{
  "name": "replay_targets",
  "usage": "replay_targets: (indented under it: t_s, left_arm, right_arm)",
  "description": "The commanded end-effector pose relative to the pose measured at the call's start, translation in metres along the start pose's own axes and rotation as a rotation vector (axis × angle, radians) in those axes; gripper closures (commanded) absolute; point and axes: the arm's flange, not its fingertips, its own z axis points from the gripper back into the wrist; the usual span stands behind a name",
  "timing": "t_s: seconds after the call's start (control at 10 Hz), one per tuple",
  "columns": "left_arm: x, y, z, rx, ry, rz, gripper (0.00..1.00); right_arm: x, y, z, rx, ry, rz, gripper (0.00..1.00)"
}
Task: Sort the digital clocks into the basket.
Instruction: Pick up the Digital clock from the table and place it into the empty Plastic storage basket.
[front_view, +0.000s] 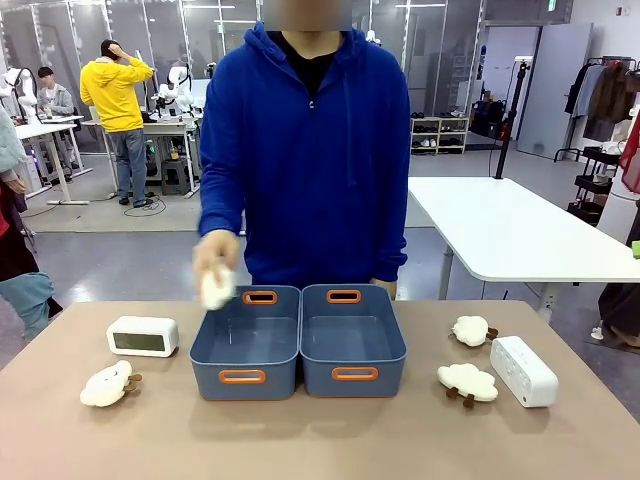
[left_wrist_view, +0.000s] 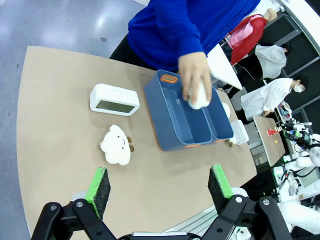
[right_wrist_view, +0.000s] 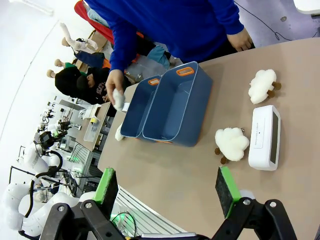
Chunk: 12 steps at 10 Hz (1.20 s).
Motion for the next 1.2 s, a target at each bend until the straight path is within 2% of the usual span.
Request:
replay_targets:
  t_s: [0.0, 0.4, 0.5, 0.7, 0.8, 0.9, 1.1]
  left_arm:
    - [-0.001, 0.000, 0.000, -0.007, 0.006, 0.000, 0.00]
    - [-0.001, 0.000, 0.000, -0.007, 0.006, 0.000, 0.00]
    - [-0.001, 0.000, 0.000, -0.007, 0.006, 0.000, 0.00]
    - [-0.001, 0.000, 0.000, -0.007, 0.006, 0.000, 0.00]
    - [-0.001, 0.000, 0.000, -0.007, 0.006, 0.000, 0.00]
    - [-0.001, 0.000, 0.000, -0.007, 0.006, 0.000, 0.00]
    - [-0.001, 0.000, 0.000, -0.007, 0.006, 0.000, 0.00]
  right_arm:
    - [0.001, 0.000, 0.001, 0.012, -0.004, 0.003, 0.00]
    - [0.000, 0.000, 0.000, 0.000, 0.000, 0.000, 0.00]
    - [0.010, 0.010, -0.003, -0.126, 0.055, 0.078, 0.00]
    - [0.029, 0.018, -0.014, -0.294, 0.140, 0.096, 0.00]
    - [0.039, 0.019, -0.022, -0.375, 0.237, 0.104, 0.00]
    - [0.054, 0.016, -0.038, -0.506, 0.328, 0.160, 0.00]
    - [0.072, 0.005, -0.079, -0.642, 0.480, 0.159, 0.00]
